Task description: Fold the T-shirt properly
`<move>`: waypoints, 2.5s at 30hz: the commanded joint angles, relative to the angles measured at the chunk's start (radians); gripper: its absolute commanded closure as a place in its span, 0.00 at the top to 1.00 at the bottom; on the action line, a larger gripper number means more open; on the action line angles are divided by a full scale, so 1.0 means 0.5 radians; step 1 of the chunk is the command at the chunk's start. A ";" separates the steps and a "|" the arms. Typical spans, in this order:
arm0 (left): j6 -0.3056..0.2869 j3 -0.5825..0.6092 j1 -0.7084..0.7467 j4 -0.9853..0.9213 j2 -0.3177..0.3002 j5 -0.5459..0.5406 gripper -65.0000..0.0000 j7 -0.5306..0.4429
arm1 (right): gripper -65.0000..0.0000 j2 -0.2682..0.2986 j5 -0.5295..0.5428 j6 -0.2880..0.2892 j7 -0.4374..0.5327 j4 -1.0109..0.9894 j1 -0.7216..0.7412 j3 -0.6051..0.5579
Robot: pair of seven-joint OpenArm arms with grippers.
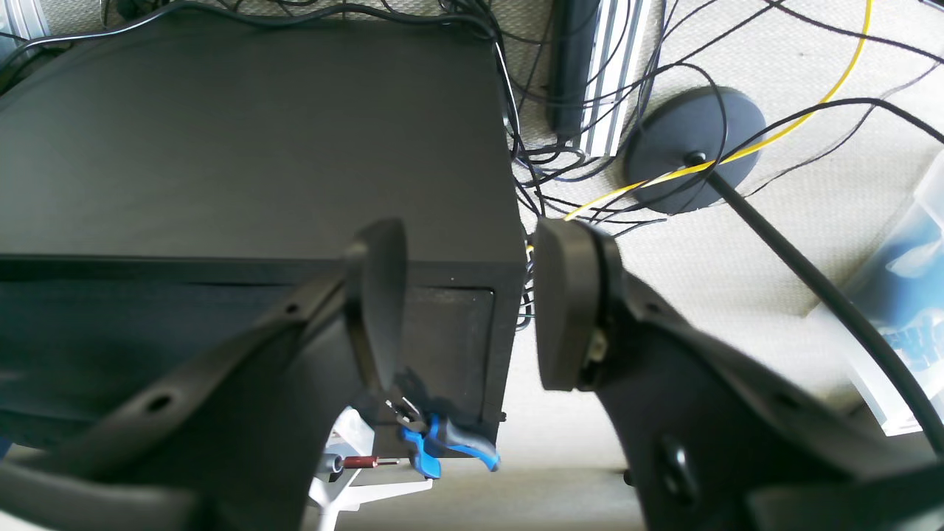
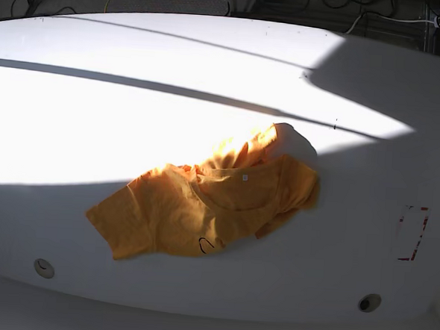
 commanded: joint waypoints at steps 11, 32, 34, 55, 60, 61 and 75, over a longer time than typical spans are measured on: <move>0.000 0.008 0.019 -0.015 -0.002 0.014 0.39 -0.004 | 0.00 0.009 -0.014 -0.003 0.018 -0.001 -0.027 0.002; -0.005 0.004 0.072 0.013 -0.011 0.016 0.40 -0.050 | 0.00 0.015 -0.021 -0.007 0.040 0.130 -0.082 0.006; -0.007 0.004 0.079 0.020 -0.012 0.013 0.40 -0.055 | 0.00 0.015 -0.022 -0.008 0.040 0.151 -0.093 0.009; -0.005 0.001 0.062 0.003 -0.012 0.023 0.40 -0.058 | 0.00 0.018 -0.017 -0.004 0.019 0.108 -0.070 0.013; -0.006 -0.001 0.060 0.005 -0.014 0.023 0.39 -0.060 | 0.00 0.022 -0.013 -0.005 0.017 0.101 -0.068 0.015; -0.006 -0.001 0.061 0.006 -0.014 0.024 0.39 -0.060 | 0.00 0.023 -0.012 -0.006 0.015 0.099 -0.068 0.015; 0.000 0.006 0.062 -0.006 -0.008 0.027 0.40 -0.083 | 0.00 0.020 -0.026 -0.014 0.028 0.100 -0.080 0.017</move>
